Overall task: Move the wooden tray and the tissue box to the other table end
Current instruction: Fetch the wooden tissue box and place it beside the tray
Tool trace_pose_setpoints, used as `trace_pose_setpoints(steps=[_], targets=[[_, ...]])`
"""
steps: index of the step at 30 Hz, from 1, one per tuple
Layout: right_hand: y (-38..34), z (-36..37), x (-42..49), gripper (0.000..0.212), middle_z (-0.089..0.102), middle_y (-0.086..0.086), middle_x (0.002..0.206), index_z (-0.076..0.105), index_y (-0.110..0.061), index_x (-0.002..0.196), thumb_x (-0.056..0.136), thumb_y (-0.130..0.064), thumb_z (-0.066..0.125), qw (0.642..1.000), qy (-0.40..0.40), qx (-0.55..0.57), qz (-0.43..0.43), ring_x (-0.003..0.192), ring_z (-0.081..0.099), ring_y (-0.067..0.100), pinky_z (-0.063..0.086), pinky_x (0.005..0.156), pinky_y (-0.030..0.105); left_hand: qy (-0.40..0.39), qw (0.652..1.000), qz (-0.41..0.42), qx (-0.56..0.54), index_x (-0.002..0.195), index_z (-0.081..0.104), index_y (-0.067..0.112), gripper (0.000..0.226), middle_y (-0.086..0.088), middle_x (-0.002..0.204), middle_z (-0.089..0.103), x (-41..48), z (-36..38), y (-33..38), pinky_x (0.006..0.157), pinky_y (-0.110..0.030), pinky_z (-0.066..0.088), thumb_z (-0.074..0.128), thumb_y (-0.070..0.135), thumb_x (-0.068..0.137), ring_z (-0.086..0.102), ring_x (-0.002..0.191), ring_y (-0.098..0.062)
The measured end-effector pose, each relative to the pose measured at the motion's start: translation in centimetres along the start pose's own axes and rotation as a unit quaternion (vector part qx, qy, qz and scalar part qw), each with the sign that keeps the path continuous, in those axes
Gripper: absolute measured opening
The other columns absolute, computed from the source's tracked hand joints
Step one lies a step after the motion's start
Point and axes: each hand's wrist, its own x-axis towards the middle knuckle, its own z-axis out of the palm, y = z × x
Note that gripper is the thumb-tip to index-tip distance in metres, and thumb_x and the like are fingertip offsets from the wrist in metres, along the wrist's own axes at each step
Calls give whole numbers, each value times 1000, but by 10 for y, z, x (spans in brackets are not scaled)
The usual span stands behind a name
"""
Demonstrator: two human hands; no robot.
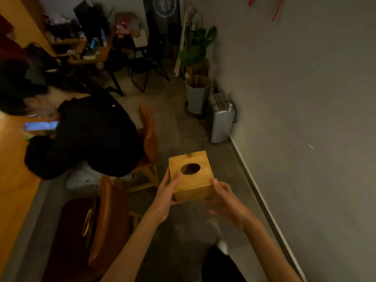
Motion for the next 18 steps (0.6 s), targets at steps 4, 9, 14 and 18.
trace_pose_setpoints(steps=[4,9,14,18], targets=[[-62,-41,79,72,61,4,127,42,-39,133,74,-80,53,999,32,-26,-15,116,65,23,53,99,52,-5,1000,4,9,148,35,46,79,2,142,50,96,21,39,100,-60,46,66,60,75,52,124,-27],[-169,-86,186,76,63,1,126,39,-41,140,77,-82,51,997,-5,-72,-33,113,66,22,53,99,49,-15,999,20,26,146,34,52,75,1,143,50,204,63,103,100,-61,46,66,64,79,52,125,-27],[-281,-108,293,63,61,7,135,41,-32,143,91,-68,46,991,-78,-97,-40,111,68,22,61,77,36,-39,998,28,27,150,29,48,78,1,141,52,297,89,169,101,-54,48,63,59,81,56,123,-26],[-337,-100,372,50,65,10,128,52,-29,135,92,-53,57,991,-80,-112,4,110,67,27,60,79,38,6,999,44,28,146,38,49,71,3,136,59,348,90,216,79,-31,57,63,57,80,62,115,-18]])
